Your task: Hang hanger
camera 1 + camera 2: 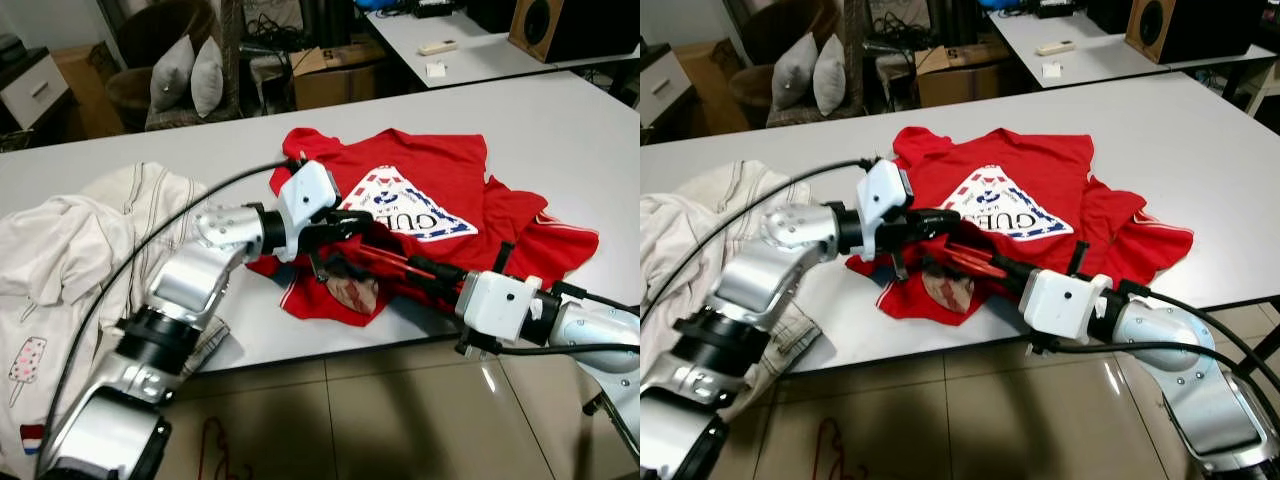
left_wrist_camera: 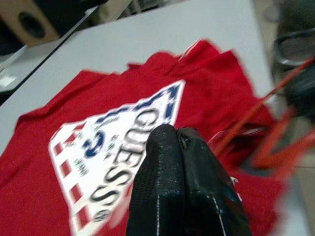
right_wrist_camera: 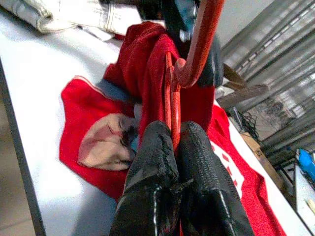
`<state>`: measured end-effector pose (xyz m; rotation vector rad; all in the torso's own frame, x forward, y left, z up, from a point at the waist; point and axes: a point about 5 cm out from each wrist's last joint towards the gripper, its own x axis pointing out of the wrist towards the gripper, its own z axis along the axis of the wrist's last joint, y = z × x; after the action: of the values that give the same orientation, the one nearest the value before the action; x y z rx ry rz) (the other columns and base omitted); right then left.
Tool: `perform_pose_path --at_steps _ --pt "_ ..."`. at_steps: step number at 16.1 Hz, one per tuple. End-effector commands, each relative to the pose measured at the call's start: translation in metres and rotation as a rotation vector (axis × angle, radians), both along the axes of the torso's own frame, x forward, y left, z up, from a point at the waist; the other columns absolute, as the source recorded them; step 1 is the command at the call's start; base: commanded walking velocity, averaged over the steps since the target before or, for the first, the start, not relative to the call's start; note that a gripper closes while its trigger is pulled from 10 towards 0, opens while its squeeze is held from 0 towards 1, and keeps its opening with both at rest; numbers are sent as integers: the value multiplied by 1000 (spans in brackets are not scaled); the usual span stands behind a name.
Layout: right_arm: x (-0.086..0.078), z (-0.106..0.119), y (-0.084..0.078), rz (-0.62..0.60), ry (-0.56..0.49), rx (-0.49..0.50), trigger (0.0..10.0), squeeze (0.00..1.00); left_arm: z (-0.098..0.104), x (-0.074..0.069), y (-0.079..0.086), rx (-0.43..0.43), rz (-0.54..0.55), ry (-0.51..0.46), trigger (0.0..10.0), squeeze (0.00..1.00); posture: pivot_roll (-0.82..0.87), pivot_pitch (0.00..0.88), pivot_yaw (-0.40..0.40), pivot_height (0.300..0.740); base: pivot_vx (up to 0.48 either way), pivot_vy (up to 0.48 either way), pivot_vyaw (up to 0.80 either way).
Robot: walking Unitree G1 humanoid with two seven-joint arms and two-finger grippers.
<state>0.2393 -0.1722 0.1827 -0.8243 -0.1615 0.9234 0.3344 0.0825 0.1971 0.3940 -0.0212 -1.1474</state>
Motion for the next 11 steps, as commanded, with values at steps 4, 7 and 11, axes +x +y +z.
perform_pose_path --at_steps 4,7,11 --pt "-4 7 4 34 -19 33 10000 0 12 11 3 -27 41 0 10000 1000 1 0 149 740 0 0 0" --pt "-6 5 4 37 -3 35 10000 0 16 17 7 -20 24 -8 10000 1000 2 0 148 740 0 0 0" --pt "-6 5 2 33 12 66 10000 0 26 34 30 2 96 -22 10000 0 2 0 147 740 0 0 0"
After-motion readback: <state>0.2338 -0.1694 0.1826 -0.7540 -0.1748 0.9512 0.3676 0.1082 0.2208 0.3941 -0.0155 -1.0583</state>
